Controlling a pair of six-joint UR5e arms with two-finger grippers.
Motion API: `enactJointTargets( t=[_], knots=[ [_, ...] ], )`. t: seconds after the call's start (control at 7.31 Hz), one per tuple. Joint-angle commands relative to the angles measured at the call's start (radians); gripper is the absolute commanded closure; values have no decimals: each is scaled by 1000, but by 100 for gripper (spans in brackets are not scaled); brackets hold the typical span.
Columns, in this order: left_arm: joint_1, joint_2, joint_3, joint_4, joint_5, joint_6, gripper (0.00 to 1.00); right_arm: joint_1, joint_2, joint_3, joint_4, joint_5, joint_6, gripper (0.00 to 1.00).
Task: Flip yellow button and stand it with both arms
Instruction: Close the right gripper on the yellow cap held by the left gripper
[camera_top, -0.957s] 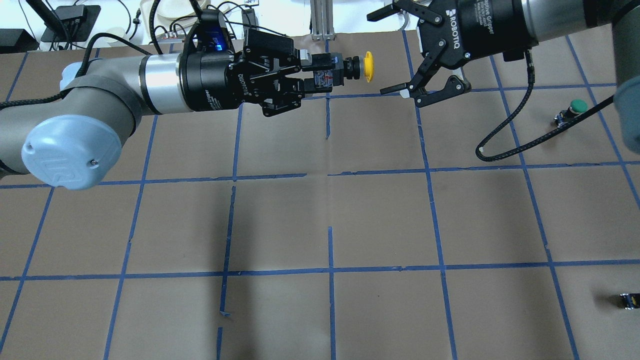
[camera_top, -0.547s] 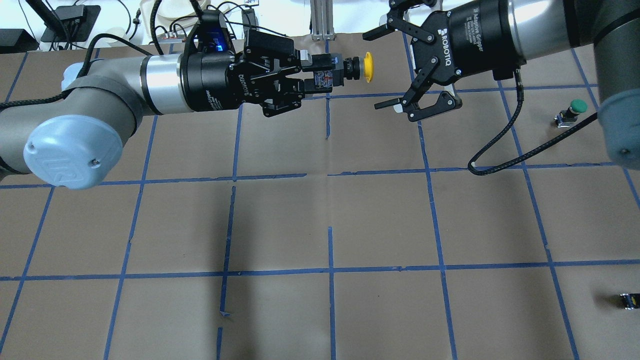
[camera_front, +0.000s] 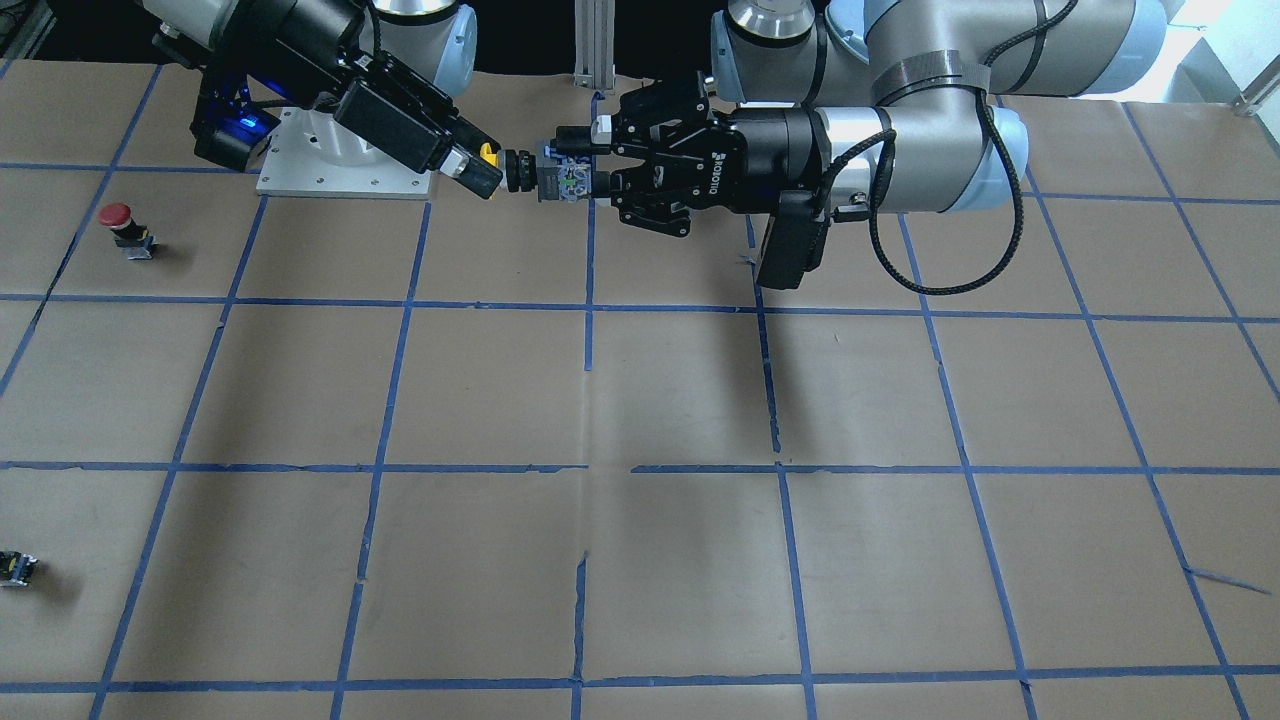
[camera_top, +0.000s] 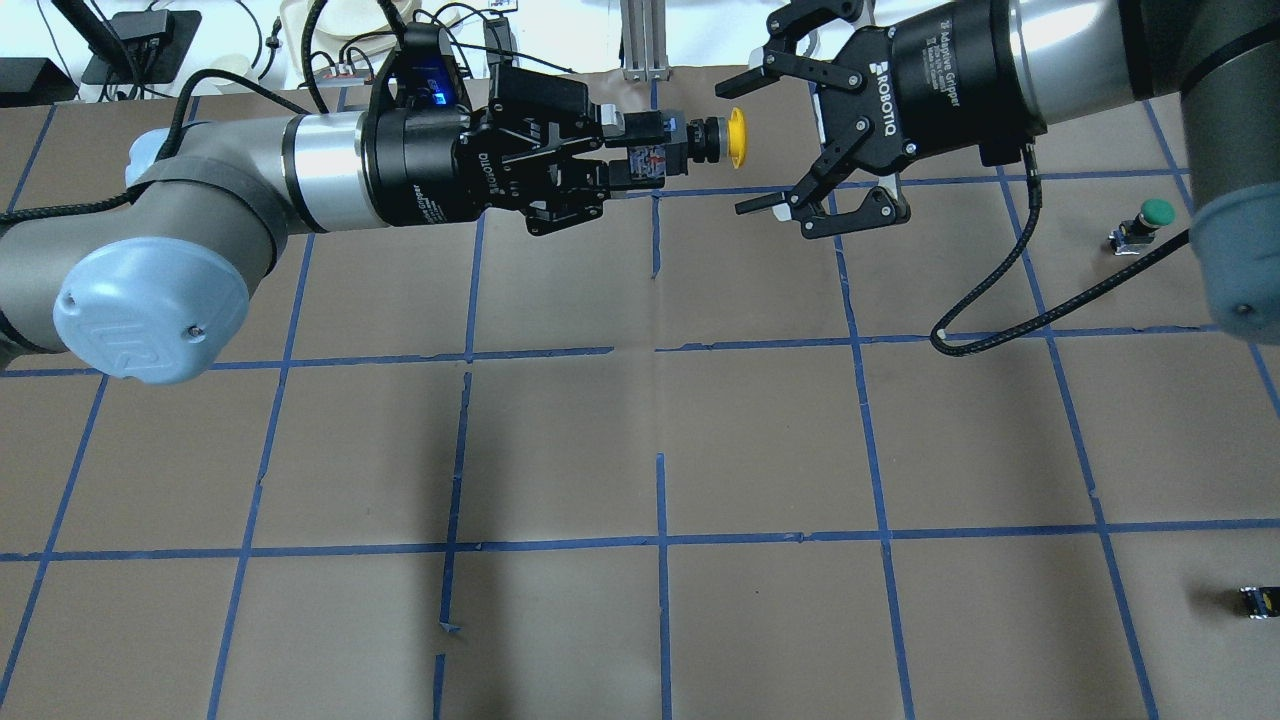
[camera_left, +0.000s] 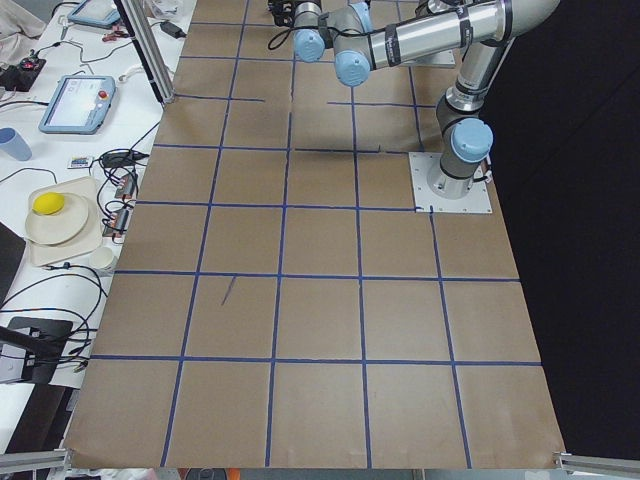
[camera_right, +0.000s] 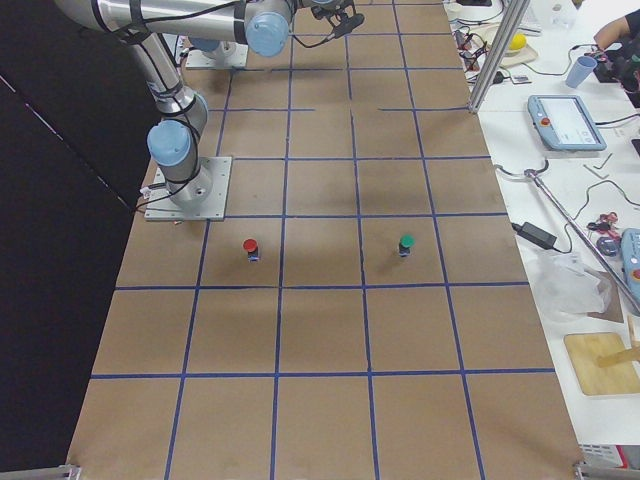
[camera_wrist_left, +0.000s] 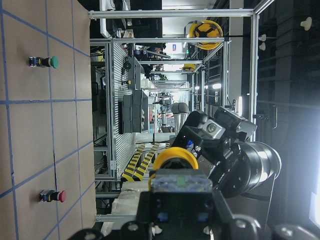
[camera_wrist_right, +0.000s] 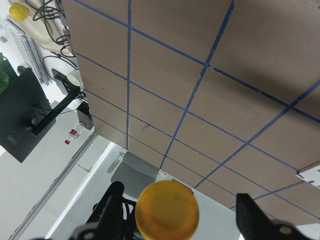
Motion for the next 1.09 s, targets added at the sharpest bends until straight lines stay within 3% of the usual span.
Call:
enactJointTargets(
  t=[0.0, 0.14, 0.27, 0.41, 0.55, 0.96],
  knots=[
    [0, 3, 1, 1, 0, 0, 90, 0, -1, -1, 0, 3, -3, 57],
    [0, 8, 2, 1, 0, -2, 90, 0, -2, 1, 0, 3, -3, 73],
    [0, 7, 1, 1, -1, -2, 88, 0, -2, 4, 0, 47, -3, 82],
    [0, 2, 1, 1, 0, -2, 34, 0, -2, 4, 0, 58, -4, 85],
    [0, 3, 2, 1, 2, -17, 1, 0, 1, 4, -2, 55, -9, 85],
    [2, 0, 16, 16, 11, -58, 1, -23, -1, -2, -2, 29, -32, 87]
  ],
)
